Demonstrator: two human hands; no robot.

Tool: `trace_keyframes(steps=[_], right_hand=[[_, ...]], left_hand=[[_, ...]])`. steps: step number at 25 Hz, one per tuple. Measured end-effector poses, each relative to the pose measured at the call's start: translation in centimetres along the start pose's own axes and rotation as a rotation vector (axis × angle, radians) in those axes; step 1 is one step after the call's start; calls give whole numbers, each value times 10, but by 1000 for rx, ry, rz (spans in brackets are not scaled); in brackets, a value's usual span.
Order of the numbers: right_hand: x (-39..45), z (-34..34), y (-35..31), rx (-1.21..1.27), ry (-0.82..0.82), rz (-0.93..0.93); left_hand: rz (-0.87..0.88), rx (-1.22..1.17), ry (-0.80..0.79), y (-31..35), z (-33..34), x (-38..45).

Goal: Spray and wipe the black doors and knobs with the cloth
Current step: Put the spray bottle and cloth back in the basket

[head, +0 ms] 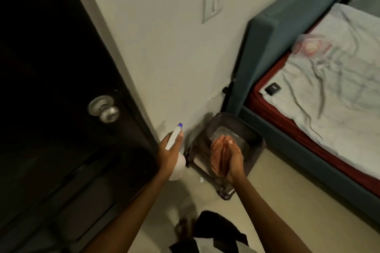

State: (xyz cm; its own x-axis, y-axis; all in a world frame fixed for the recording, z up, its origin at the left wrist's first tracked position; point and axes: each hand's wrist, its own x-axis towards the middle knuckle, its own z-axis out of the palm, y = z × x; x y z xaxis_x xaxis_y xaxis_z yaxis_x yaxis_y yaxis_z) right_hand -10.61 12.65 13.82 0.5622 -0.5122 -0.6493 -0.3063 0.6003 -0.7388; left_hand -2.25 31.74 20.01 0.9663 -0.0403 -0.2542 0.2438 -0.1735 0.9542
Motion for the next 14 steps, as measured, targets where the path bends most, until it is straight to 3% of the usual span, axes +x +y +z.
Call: trace_keyframes(steps=[3,9,14], right_hand=[[14,-44,-15,-144,48,-94],[58,-77,-49,-376,65,-162],[122,-85,-62,-377,117,-93]], left_hand=[[12,158,-120,9,57,16],[199,533,-283,-2,147,86],[109,656,-308,-43,206,142]])
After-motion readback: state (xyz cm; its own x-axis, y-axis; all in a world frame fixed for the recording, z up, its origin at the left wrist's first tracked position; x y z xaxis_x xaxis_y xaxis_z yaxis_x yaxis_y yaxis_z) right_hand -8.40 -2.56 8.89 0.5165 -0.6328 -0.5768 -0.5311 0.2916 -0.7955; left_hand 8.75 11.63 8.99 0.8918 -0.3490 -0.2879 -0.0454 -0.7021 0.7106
